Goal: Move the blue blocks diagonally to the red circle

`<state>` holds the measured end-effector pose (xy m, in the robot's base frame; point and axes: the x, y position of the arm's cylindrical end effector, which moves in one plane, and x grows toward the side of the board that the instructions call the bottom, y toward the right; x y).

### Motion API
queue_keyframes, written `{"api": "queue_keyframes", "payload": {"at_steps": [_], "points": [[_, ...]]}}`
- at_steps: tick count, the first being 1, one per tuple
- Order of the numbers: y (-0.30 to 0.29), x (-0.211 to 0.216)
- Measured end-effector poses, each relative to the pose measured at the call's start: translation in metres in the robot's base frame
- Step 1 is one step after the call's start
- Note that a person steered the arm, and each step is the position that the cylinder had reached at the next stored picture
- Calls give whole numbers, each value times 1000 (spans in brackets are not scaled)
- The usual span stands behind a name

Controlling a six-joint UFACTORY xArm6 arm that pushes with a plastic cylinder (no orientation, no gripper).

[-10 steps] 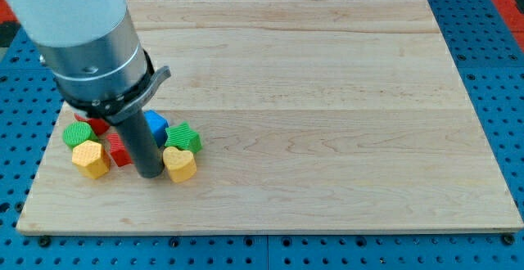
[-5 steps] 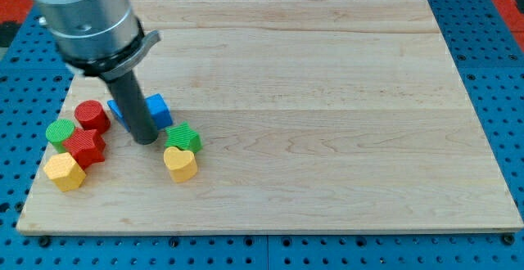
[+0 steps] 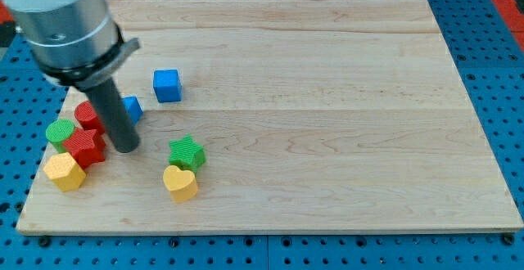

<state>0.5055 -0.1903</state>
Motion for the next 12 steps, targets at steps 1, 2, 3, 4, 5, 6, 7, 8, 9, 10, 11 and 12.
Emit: {"api": "queue_keyframes", "payload": {"at_steps": [1,2,3,4,5,6,7,8,9,10,11,12], "points": [[1,-33],[11,-64],[34,-75],[53,-88],[51,-131],[62,-78],[-6,-60],[-25,-79],[6,-117],[55,-112],[38,-101],[49,-55]]}}
